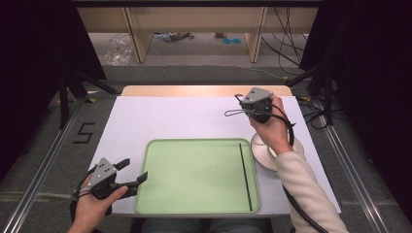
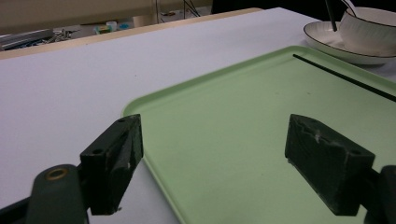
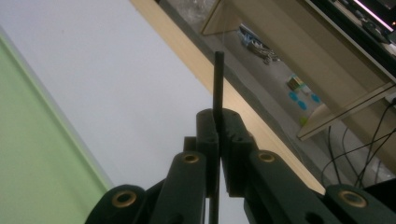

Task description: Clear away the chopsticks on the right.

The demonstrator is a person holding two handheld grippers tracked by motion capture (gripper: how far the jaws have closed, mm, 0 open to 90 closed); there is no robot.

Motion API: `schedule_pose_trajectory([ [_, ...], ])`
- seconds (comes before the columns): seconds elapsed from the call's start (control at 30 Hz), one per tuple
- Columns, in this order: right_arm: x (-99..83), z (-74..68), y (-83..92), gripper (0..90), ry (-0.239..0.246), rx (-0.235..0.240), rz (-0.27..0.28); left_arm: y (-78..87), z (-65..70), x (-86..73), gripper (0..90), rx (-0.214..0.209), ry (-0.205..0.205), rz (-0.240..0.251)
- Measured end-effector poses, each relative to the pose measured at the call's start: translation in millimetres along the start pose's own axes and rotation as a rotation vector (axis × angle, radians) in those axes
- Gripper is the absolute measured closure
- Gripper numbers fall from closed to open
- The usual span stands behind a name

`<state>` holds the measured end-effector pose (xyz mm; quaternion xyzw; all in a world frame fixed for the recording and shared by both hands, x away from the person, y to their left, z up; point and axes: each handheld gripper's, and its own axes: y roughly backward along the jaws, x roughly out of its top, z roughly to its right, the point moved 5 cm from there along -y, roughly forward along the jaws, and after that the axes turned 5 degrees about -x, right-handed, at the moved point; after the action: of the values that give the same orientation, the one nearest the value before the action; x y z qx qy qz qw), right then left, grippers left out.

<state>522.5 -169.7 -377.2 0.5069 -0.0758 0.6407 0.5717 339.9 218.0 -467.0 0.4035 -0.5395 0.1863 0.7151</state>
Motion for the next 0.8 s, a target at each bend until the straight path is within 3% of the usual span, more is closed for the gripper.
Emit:
schedule_pose_trajectory([
  [0.07, 0.5, 2.0, 1.5, 88.2, -0.051, 0.020, 0.006, 0.0, -0.1, -0.1, 19.3, 0.000, 0.000, 0.000],
  [0.23, 1.4, 8.2, 6.5, 88.2, -0.171, 0.008, 0.028, -0.1, -0.1, 0.0, 19.3, 0.000, 0.000, 0.000],
  [0.3, 3.9, 10.2, 9.2, 88.3, -0.231, 0.008, 0.060, -0.1, 0.0, -0.1, 19.3, 0.000, 0.000, -0.001],
  [0.6, 11.4, 11.7, 18.3, 88.3, -0.345, 0.040, 0.082, 0.0, -0.1, -0.1, 19.3, 0.000, 0.000, -0.001],
  [0.8, 15.6, 13.6, 25.5, 88.3, -0.458, 0.058, 0.072, 0.0, -0.1, 0.0, 19.3, 0.000, 0.001, 0.000],
])
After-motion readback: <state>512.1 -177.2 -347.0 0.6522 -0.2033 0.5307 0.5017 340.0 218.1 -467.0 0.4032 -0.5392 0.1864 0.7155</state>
